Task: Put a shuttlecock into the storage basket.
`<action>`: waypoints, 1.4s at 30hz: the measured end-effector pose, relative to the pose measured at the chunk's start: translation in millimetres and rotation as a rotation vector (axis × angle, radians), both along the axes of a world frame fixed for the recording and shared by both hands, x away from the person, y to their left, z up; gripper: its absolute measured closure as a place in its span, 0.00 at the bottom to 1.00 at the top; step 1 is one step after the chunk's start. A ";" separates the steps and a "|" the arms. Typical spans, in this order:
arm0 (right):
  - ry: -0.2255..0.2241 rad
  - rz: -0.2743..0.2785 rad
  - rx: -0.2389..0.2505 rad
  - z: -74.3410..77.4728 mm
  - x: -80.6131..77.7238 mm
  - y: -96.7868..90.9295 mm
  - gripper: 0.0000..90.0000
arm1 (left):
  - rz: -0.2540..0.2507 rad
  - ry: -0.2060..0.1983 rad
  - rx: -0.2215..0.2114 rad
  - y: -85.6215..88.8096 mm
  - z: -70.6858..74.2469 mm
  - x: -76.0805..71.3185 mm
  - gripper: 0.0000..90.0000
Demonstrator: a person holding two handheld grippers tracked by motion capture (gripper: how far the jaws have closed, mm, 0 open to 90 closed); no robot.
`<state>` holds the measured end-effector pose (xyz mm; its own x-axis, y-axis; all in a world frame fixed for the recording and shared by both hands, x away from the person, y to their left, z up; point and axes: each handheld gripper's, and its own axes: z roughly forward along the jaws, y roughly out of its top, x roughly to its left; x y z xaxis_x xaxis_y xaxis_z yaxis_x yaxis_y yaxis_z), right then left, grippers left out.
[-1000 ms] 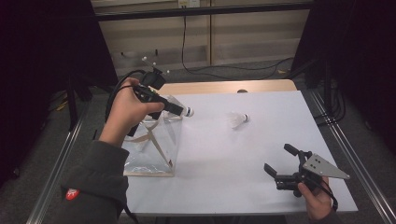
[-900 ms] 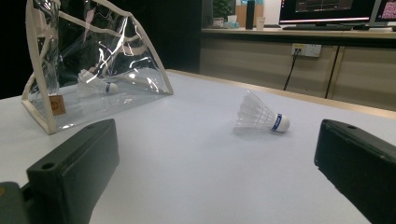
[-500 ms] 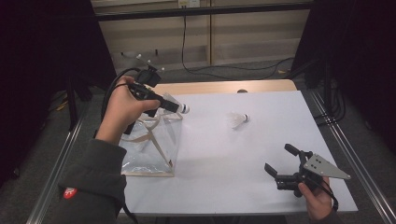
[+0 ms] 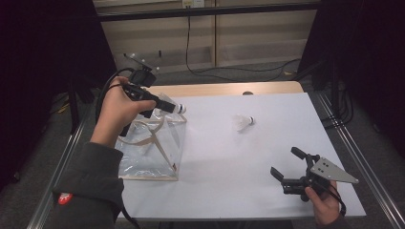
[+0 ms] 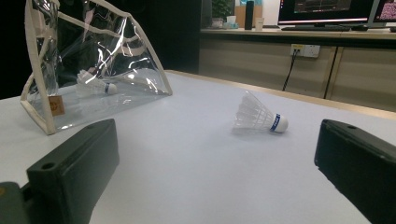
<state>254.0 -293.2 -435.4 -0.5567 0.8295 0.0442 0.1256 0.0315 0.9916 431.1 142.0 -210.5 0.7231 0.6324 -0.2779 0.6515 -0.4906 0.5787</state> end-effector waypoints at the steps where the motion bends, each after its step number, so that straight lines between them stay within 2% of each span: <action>1: 0.000 0.000 0.000 0.0 0.0 -0.1 0.00 | 0.006 -0.002 -0.001 0.7 0.1 -0.1 1.00; 30: 0.001 -0.006 0.001 0.4 -0.6 -0.1 0.00 | 0.039 -0.017 0.014 17.9 5.8 0.9 1.00; 35: 0.001 -0.005 -0.001 0.3 -0.6 -0.4 0.00 | 0.054 -0.020 0.005 20.8 6.8 0.7 1.00; 42: 0.001 -0.005 -0.002 0.3 -0.6 -0.2 0.00 | 0.055 -0.022 0.017 25.3 8.0 1.3 1.00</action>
